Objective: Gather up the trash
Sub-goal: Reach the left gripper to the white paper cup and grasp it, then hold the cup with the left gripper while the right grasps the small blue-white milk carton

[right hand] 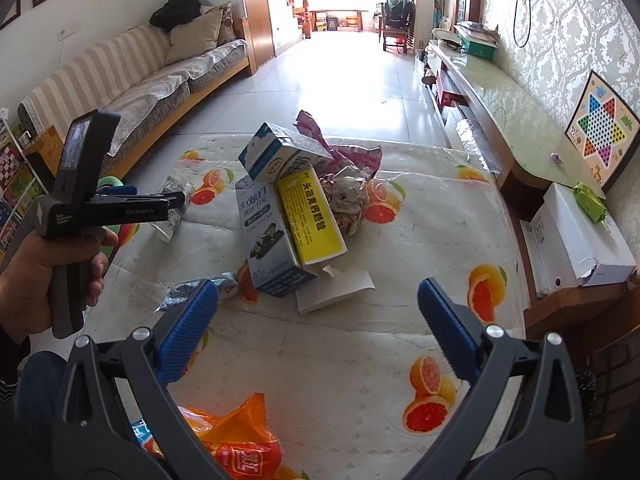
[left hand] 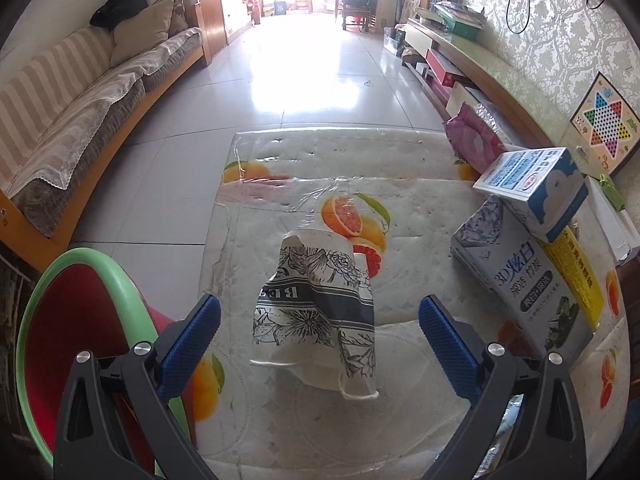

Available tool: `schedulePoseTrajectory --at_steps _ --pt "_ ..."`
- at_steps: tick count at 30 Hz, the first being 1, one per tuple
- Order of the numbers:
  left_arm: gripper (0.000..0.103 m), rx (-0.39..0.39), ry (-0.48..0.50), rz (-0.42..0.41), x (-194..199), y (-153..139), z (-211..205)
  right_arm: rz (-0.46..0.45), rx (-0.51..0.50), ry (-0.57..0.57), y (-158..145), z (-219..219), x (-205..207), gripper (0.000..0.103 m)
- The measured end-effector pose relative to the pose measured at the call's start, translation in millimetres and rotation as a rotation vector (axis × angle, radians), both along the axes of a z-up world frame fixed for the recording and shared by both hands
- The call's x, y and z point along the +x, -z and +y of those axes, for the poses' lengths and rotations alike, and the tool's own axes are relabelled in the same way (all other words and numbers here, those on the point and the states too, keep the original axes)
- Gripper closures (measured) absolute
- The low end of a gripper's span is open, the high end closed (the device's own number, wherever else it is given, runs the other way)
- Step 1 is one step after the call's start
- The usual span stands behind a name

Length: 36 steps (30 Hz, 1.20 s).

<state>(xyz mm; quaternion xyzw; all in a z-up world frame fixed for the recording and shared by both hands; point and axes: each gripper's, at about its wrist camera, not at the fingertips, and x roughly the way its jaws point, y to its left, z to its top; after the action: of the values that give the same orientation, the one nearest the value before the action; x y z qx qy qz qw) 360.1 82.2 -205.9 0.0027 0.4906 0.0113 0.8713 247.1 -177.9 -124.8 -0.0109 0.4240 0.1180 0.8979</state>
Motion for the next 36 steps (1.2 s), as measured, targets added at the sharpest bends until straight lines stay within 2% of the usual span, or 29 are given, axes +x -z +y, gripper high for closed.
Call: schedulePoseTrajectory --at_steps 6,11,13,19,25,30,32,36 --pt "0.011 0.005 -0.009 0.034 16.1 14.1 3.1 0.010 0.020 0.019 2.2 -4.4 19.4 0.005" --pt "0.028 -0.002 0.005 0.060 20.9 22.0 5.5 -0.009 0.026 0.010 -3.4 7.9 37.5 0.005" --pt "0.041 -0.002 0.009 0.067 19.6 24.1 5.1 -0.013 0.032 0.008 -6.8 14.6 44.9 0.005" --pt "0.042 0.020 0.050 0.027 5.2 17.3 -0.9 -0.003 0.047 0.009 -9.3 39.7 76.5 0.005" --pt "0.042 -0.013 0.037 -0.016 -12.8 1.3 8.1 0.010 0.046 0.024 -4.4 64.6 114.2 0.005" --pt "0.042 -0.032 0.040 -0.040 -21.0 -9.1 15.8 -0.002 -0.086 0.022 10.2 94.7 138.8 0.005" --pt "0.042 -0.043 0.041 -0.045 -24.1 -10.4 18.9 0.039 -0.097 0.053 19.5 99.8 149.4 0.005" --pt "0.042 -0.060 0.041 -0.049 -26.1 -13.2 19.2 0.108 -0.044 0.171 30.9 95.0 167.1 0.005"
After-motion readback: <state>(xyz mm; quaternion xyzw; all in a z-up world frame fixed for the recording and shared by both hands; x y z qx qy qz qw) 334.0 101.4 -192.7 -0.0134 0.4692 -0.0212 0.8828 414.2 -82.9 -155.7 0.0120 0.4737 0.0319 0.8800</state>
